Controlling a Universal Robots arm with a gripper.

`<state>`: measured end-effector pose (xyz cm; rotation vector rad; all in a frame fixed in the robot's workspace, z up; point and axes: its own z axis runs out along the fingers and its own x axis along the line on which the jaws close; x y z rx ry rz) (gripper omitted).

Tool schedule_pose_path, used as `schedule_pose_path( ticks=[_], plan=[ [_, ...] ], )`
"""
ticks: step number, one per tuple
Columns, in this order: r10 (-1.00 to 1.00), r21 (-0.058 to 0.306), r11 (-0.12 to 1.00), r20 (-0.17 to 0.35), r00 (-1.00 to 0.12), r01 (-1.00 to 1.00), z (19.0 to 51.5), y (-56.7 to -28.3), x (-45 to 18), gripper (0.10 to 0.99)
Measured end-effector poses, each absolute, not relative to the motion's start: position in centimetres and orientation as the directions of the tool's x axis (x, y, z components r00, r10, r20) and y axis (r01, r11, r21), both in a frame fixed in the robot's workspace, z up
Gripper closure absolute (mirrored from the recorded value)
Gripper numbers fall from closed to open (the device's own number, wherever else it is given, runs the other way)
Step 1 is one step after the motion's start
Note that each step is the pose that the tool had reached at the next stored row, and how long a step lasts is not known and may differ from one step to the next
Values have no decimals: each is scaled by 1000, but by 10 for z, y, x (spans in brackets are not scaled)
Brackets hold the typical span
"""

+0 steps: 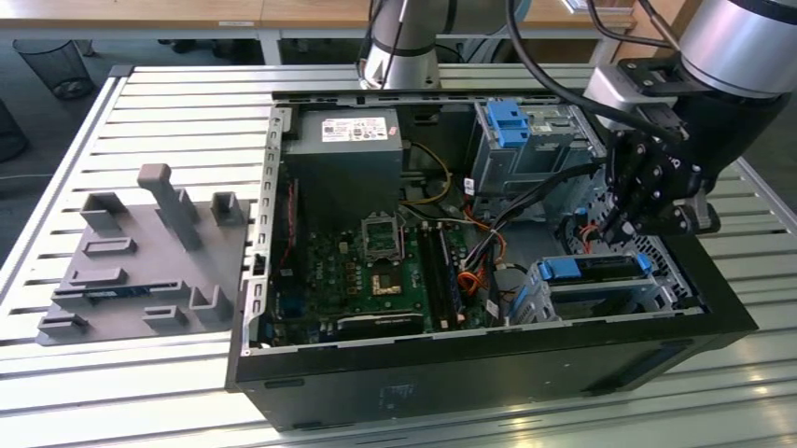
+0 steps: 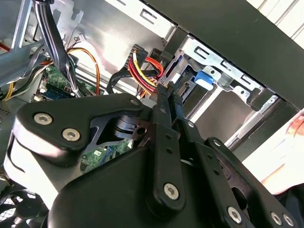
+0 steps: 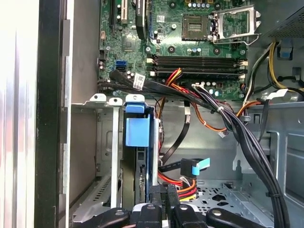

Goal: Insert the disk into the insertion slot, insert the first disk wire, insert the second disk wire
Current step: 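Insert the first disk wire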

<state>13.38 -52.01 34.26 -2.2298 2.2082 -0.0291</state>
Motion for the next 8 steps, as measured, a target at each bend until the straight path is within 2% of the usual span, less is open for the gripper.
schedule_pose_path(
  ticks=[8],
  plan=[
    [-1000, -21, -11, 11, 11, -1000, 341, -522, 132, 918]
  ],
)
